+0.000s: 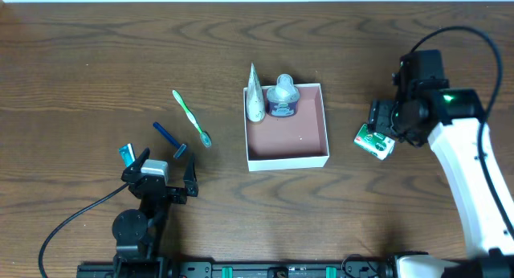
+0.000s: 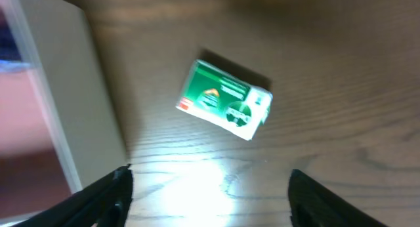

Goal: Pack container
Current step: 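Move the right gripper to the green soap box and grasp it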

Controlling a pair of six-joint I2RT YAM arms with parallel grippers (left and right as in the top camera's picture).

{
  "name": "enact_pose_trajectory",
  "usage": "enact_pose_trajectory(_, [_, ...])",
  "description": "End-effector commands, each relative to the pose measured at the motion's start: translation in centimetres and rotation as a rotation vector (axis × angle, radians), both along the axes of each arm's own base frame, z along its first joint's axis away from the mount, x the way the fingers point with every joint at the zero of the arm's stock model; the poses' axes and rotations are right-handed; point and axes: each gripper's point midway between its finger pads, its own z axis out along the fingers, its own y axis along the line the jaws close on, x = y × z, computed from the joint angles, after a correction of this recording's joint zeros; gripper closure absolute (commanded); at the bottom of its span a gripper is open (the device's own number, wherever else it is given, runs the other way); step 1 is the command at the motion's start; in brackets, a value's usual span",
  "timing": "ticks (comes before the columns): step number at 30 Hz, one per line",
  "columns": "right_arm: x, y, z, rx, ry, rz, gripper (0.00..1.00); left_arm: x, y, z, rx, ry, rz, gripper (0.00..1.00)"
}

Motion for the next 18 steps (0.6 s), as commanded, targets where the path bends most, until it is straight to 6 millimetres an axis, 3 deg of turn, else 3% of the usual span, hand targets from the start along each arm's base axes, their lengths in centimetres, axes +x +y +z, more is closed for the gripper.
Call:
enact_pose_trajectory(1, [-0.3,-0.7,-2.0,-0.022,0.041,-0.004,0.2,-0.1,-0.1,-1.7,0.004,0.05,-0.007,0.02])
enact_pose_trajectory(7, [-1.2,-0.8,-5.9,-0.047,0.108,0.1,0.17,-0.1,-0.1,-1.7,0.004,0.05,-0.007,0.02])
enact_pose_trajectory(13, [-3.7,-1.4,-9.3,-0.01,0.18,-0.025,0.15,-0.1,-0.1,-1.7,0.004,0.05,-0.007,0.02])
enact_pose_trajectory(18, [-2.9,-0.6,-10.4,0.027,0.129,0.026,0.1,-0.1,-0.1,-1.7,0.004,0.05,-0.007,0.02])
